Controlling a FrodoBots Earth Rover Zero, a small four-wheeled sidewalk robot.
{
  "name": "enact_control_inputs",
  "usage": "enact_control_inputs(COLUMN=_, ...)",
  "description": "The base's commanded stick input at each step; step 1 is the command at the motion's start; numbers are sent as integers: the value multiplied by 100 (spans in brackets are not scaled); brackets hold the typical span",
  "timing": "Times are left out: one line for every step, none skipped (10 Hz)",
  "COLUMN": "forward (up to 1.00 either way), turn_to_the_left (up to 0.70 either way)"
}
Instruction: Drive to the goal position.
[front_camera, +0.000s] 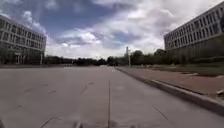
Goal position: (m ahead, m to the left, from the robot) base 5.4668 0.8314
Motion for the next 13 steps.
enact_control_inputs(forward=100, turn_to_the_left=3)
enact_control_inputs(forward=100, turn_to_the_left=3)
enact_control_inputs(forward=100, turn_to_the_left=3)
enact_control_inputs(forward=100, turn_to_the_left=3)
enact_control_inputs(forward=100, turn_to_the_left=3)
enact_control_inputs(forward=100, turn_to_the_left=3)
enact_control_inputs(forward=100, turn_to_the_left=3)
enact_control_inputs(forward=100, turn_to_the_left=3)
enact_control_inputs(forward=100, turn_to_the_left=3)
enact_control_inputs(forward=100, turn_to_the_left=3)
enact_control_inputs(forward=100, turn_to_the_left=3)
enact_control_inputs(forward=100, turn_to_the_left=3)
enact_control_inputs(forward=100, turn_to_the_left=3)
